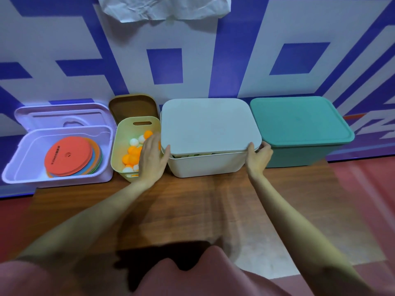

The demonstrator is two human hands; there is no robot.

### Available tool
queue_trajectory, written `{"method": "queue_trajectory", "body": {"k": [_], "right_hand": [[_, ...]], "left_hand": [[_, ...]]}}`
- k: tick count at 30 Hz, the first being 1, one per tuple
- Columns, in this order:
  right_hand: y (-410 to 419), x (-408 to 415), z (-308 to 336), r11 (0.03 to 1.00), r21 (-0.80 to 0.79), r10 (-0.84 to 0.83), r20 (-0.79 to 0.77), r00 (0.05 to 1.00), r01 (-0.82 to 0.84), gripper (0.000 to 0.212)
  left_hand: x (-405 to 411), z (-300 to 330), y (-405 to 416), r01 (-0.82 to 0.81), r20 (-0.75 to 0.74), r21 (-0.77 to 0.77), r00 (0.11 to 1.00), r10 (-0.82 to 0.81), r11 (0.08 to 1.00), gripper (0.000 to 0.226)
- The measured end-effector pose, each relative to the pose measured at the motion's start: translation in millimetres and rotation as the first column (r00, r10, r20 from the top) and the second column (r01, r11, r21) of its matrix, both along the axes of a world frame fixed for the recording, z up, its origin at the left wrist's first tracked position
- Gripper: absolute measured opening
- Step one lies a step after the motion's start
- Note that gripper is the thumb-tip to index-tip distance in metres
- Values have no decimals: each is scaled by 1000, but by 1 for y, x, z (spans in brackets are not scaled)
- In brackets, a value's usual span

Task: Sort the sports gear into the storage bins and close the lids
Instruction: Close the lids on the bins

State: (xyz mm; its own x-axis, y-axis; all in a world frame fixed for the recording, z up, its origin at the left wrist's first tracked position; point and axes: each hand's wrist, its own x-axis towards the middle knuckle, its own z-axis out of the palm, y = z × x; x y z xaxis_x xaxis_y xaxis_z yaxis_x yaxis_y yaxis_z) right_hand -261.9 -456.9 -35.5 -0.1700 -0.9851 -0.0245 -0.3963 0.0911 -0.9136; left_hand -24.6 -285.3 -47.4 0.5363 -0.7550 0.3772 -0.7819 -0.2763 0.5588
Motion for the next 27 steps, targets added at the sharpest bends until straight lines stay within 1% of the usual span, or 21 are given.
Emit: {"method": "queue_trajectory", "body": {"k": [1,2,3,4,5,8,10,12,16,18,20,24,25,27], "right_hand": [[-1,0,1,1000,4,-1,8,1000,1,37],[-2,0,1,1000,8,-1,17,1000,1,37],[-2,1,4,1000,12,1,21,1000,-1,37],[-2,2,5,1000,15,2,18,1000,-2,38],[-2,2,5,1000,13,2,4,1000,-3,39],[-1,3,2,1000,-19,20,-93,995,-22,36],[0,2,-1,999,-36,33,-129,991,-38,27],[1,0,-1,998,-49,33,-144,989,-41,22],[-1,-4,-4,996,-68,42,-141,989,-52,23],[0,-6,-7,996,-70,53,-125,991,-62,30],[2,-7,-9,995,-77,57,-112,992,-66,34],[1,-7,-10,991,-88,86,-144,986,-100,40],[0,-8,-11,989,-95,99,-163,982,-116,39],[1,-8,-10,986,-92,120,-210,970,-142,30]], "left_hand": [[-4,3,-5,-73,-137,15,988,75,997,40],[-7,8,-10,-107,-262,30,959,111,994,39],[-9,9,-15,-109,-371,35,922,114,993,36],[-12,11,-19,-102,-446,39,889,109,994,33],[-13,12,-21,-103,-482,37,870,108,994,30],[-16,14,-24,-151,-480,12,866,138,988,28],[-18,16,-23,-163,-464,-34,877,128,986,28],[-20,17,-21,-158,-452,-102,887,96,982,28],[-25,18,-18,-116,-383,-185,923,38,976,29],[-24,14,-18,-125,-373,-168,926,55,978,30],[-24,4,-18,-167,-381,-121,918,110,978,32],[-25,-12,-14,-207,-418,-64,894,162,976,50],[-24,-15,-13,-204,-424,-58,891,161,977,52],[-24,-19,-14,-208,-437,-57,884,163,976,51]]}}
